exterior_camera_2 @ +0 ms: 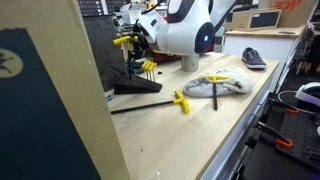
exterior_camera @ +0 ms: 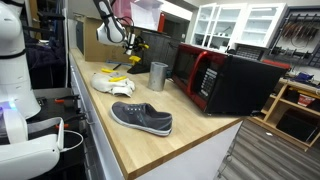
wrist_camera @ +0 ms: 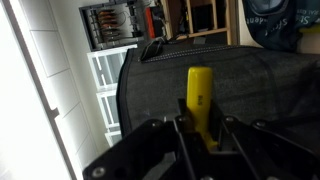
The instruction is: Put the things with the yellow handle on the stand
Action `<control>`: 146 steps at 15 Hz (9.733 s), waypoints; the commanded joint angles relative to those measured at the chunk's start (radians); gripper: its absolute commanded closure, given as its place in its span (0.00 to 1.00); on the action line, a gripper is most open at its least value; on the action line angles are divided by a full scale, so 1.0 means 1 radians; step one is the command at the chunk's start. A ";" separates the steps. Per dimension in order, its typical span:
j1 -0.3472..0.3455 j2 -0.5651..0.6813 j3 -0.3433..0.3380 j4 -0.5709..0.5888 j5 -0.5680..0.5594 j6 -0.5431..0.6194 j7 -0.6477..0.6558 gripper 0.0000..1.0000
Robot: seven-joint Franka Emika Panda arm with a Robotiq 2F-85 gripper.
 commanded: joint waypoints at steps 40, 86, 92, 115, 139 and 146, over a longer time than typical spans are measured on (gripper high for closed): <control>0.008 -0.020 0.008 -0.011 0.036 -0.001 -0.013 0.94; -0.090 -0.079 -0.005 0.084 0.308 0.549 -0.009 0.00; -0.110 -0.079 -0.009 0.088 0.496 0.590 -0.052 0.00; -0.071 0.028 0.010 0.210 0.463 0.541 -0.064 0.00; -0.050 -0.289 0.023 -0.191 0.861 0.660 -0.195 0.00; -0.025 -0.287 0.022 -0.260 1.015 0.698 -0.319 0.00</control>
